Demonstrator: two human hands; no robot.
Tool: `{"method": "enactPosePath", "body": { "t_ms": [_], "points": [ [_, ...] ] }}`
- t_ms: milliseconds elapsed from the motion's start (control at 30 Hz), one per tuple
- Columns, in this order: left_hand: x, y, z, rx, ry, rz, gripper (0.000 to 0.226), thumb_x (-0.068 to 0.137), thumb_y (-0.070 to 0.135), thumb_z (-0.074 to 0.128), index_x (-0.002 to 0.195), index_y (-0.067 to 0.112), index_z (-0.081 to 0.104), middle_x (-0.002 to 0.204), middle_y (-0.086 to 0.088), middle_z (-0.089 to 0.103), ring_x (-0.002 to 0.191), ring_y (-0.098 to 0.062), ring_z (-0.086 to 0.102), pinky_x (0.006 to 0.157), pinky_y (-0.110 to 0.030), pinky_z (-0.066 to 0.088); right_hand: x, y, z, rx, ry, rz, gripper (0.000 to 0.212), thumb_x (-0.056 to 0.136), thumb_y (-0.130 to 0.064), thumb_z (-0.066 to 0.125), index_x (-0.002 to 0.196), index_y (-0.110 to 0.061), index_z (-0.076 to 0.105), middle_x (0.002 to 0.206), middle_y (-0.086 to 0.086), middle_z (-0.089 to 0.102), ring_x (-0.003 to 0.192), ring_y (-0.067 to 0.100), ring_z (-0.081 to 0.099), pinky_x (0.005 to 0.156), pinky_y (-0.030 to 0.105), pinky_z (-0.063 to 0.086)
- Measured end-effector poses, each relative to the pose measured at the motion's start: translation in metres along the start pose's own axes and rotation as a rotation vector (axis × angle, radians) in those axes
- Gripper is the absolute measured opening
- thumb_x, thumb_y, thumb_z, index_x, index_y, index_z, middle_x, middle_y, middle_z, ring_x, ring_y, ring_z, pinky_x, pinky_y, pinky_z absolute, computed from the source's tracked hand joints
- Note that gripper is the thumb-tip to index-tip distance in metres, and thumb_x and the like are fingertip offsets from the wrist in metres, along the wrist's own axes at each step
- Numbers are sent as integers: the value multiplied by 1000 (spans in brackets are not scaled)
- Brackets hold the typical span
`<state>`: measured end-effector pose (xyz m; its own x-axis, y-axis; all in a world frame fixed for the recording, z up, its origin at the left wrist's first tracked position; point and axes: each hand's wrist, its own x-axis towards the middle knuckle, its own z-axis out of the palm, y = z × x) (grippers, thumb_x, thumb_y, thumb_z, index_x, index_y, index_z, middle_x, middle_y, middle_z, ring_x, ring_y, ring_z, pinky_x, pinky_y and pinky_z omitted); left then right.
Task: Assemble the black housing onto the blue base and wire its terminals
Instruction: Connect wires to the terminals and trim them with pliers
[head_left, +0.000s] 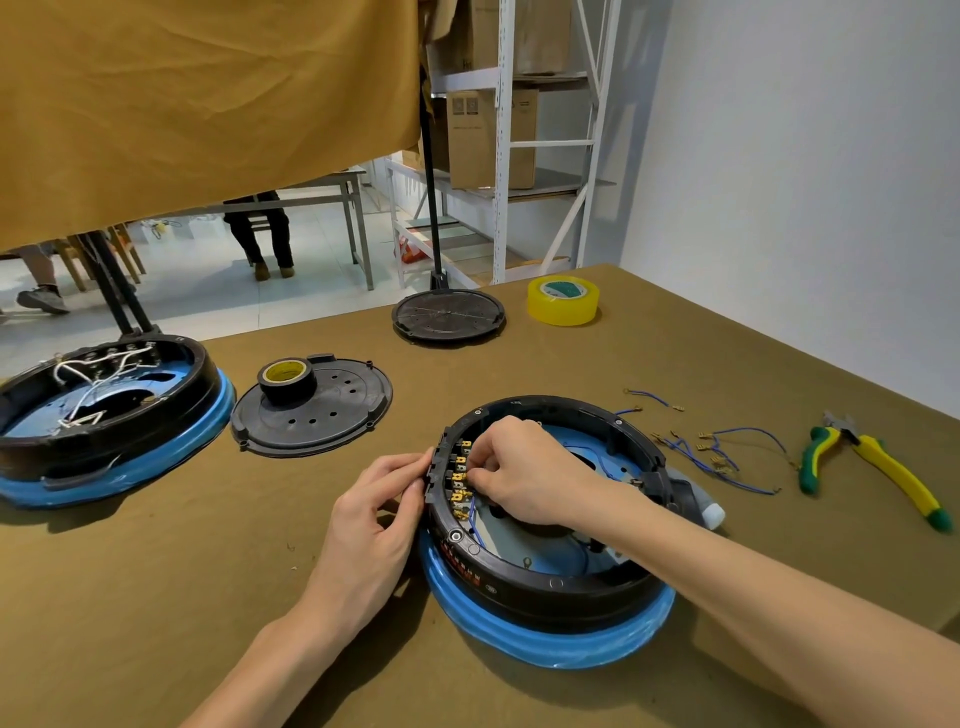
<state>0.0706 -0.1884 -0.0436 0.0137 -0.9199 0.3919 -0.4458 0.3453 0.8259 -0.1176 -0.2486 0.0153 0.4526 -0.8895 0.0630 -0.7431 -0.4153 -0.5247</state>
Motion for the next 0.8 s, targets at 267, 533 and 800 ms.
{"method": "enactPosePath", "body": {
  "t_ms": [267, 533, 800],
  "points": [
    [-1, 2, 1, -20, 9, 2, 33, 102, 15, 53, 128, 34, 63, 119, 29, 62, 118, 12, 54, 88, -3, 45, -1, -2, 2, 51, 11, 31, 21, 100, -13, 59, 95, -6, 79, 77, 5, 74, 64, 8, 60, 66, 25, 45],
    [-3, 5, 4, 1, 98, 30, 30, 99, 11, 59, 122, 29, 68, 118, 19, 67, 110, 7, 60, 82, -6, 49, -5, 5, 0, 146, 62, 52, 12, 95, -17, 69, 99, -13, 79, 65, -14, 62, 58, -1, 57, 59, 15, 44],
    [-2, 6, 0, -104, 60, 2, 33, 98, 8, 61, 111, 37, 69, 114, 14, 67, 109, 6, 62, 78, -9, 53, -1, 3, 2, 110, 33, -17, 13, 96, -11, 67, 94, -9, 79, 68, -11, 65, 49, -13, 56, 52, 6, 37]
  ]
}}
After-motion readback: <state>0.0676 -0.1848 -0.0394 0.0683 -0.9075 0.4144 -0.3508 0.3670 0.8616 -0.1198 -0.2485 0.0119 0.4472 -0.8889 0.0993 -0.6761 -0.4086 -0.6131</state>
